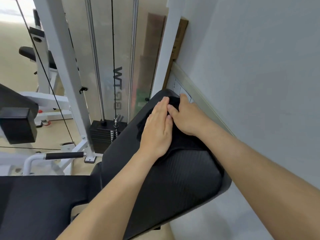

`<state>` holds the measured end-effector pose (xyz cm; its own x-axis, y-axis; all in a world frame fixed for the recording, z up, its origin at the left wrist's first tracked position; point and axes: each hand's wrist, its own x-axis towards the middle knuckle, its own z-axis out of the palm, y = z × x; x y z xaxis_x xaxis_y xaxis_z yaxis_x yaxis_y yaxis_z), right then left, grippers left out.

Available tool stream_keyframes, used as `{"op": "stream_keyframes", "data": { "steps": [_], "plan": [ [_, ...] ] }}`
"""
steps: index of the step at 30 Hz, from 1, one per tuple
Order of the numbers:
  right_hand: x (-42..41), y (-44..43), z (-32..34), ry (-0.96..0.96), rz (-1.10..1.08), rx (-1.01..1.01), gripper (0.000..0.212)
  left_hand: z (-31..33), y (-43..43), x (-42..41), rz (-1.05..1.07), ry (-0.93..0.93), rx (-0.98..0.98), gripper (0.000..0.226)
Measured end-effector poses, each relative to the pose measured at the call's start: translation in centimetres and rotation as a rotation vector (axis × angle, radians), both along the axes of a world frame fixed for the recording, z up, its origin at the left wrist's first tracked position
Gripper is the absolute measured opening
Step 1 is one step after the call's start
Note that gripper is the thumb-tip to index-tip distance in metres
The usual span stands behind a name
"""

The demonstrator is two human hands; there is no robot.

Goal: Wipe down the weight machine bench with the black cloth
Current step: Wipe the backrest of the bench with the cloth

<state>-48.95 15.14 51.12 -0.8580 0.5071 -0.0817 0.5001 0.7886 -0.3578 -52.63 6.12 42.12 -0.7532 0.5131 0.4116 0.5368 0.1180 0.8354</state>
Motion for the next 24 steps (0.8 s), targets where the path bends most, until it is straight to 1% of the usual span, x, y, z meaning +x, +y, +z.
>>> {"op": "stream_keyframes", "data": {
  "steps": [4, 6, 9, 10, 11, 13, 15, 16, 17, 18, 19, 20, 21, 22, 23, 24],
  "plan": [
    [-4.5, 1.1, -0.4, 0.019, -0.006, -0.016, 0.051, 0.1, 1.0, -3.9, 0.027, -0.002, 0.066, 0.049],
    [-6.6, 1.5, -0.3, 0.005, 0.013, -0.028, 0.049, 0.2, 1.3, -5.7, 0.026, -0.046, 0.066, 0.045],
    [-9.9, 2.0, 0.3, -0.053, 0.054, -0.014, 0.044, 0.8, 1.8, -8.6, 0.050, -0.161, -0.011, 0.030],
    [-11.0, 2.0, 0.7, -0.091, 0.045, -0.031, 0.040, 1.1, 2.1, -9.9, 0.070, -0.194, -0.062, 0.030],
    [-11.7, 1.9, 1.1, -0.160, 0.048, -0.043, 0.036, 1.3, 2.2, -10.7, 0.076, -0.236, -0.114, 0.034],
    [-13.0, 1.6, 1.7, -0.302, 0.041, -0.106, 0.036, 2.1, 2.1, -12.1, 0.029, -0.377, -0.201, 0.039],
    [-13.6, 2.2, 1.9, -0.410, 0.063, -0.154, 0.035, 3.1, 1.8, -12.6, -0.075, -0.630, -0.243, 0.039],
    [-13.7, 2.8, 1.8, -0.423, 0.108, -0.173, 0.031, 3.4, 1.6, -12.8, -0.116, -0.766, -0.258, 0.040],
    [-13.7, 3.0, 1.8, -0.402, 0.101, -0.227, 0.026, 3.5, 1.6, -12.9, -0.135, -0.845, -0.266, 0.042],
    [-13.4, 3.2, 1.8, -0.355, 0.065, -0.284, 0.020, 3.4, 1.7, -12.7, -0.122, -0.840, -0.263, 0.042],
    [-13.2, 3.3, 1.8, -0.307, 0.035, -0.322, 0.015, 3.1, 1.9, -12.5, -0.061, -0.767, -0.246, 0.042],
    [-12.7, 3.5, 1.8, -0.246, 0.027, -0.361, 0.025, 2.9, 2.0, -12.1, 0.045, -0.647, -0.226, 0.041],
    [-12.0, 3.5, 1.9, -0.189, 0.026, -0.383, 0.043, 3.0, 1.9, -11.4, 0.131, -0.535, -0.187, 0.037],
    [-11.3, 3.5, 1.8, -0.137, 0.051, -0.381, 0.052, 3.0, 1.5, -10.7, 0.148, -0.473, -0.140, 0.032],
    [-10.4, 3.6, 1.6, -0.066, 0.081, -0.382, 0.053, 3.2, 1.0, -9.8, 0.085, -0.455, -0.110, 0.028],
    [-9.7, 3.6, 1.4, 0.006, 0.100, -0.385, 0.050, 3.1, 0.4, -9.1, -0.008, -0.483, -0.098, 0.030]
  ]
}}
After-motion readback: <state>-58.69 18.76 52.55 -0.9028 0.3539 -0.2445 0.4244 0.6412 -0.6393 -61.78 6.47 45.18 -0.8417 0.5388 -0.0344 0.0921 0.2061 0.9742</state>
